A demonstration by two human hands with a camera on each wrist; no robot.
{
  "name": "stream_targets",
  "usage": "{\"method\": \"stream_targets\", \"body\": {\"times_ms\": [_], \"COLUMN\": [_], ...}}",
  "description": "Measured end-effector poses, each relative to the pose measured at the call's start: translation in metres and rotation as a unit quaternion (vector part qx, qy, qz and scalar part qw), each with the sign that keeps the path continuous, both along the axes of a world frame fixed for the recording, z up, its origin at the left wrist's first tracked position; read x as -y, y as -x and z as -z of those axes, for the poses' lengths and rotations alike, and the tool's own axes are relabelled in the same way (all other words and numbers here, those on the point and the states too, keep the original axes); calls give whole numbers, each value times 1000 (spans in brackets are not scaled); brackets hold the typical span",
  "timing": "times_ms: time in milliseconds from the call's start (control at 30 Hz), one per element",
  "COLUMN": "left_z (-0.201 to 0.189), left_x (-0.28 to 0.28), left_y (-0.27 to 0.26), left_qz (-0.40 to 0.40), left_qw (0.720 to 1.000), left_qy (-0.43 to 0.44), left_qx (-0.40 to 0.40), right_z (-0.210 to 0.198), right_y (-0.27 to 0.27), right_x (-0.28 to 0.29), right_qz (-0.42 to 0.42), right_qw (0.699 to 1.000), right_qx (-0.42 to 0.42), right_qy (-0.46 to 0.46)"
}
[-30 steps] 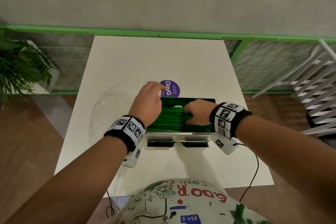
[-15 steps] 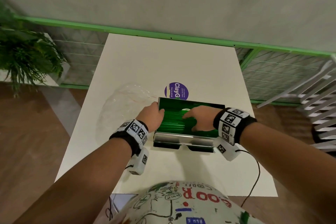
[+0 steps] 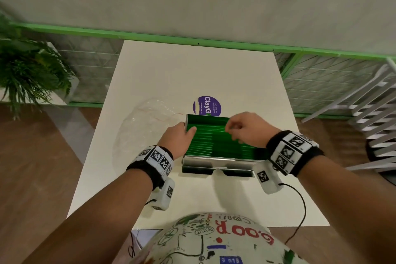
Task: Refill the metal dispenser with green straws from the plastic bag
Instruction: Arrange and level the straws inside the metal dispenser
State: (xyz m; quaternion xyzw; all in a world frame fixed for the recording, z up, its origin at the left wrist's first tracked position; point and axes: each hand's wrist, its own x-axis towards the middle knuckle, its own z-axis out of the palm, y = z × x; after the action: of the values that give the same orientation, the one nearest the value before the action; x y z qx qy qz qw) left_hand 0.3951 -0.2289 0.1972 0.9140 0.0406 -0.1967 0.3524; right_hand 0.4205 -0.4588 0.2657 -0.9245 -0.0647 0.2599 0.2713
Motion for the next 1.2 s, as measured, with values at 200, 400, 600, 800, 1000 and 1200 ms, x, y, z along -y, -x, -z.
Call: {"method": "stream_targets", "body": {"times_ms": [200, 400, 600, 800, 1000, 1200], "left_z": [-3, 3, -45, -52, -24, -43], "left_x": [-2, -13, 38, 38, 28, 13], "left_y": [23, 17, 12, -10, 15, -24], "left_qz": [-21, -158, -78, -90, -175, -179], "left_qw": [996, 973, 960, 964, 938, 975], "left_qy": [78, 166, 247, 224, 256, 133], "left_qx": [-43, -39, 106, 110, 152, -13], "right_z": [26, 44, 9, 2, 20, 16], "right_y": [31, 31, 38, 15, 19, -5], "right_x": [68, 57, 102, 107, 87, 92], "right_qz": [296, 256, 341, 318, 274, 208], "right_qw": [950, 955, 855, 871, 867, 931], "right_qx": [-83, -26, 98, 44, 50, -28], "right_qy": [-47, -146, -378, -372, -414, -298]}}
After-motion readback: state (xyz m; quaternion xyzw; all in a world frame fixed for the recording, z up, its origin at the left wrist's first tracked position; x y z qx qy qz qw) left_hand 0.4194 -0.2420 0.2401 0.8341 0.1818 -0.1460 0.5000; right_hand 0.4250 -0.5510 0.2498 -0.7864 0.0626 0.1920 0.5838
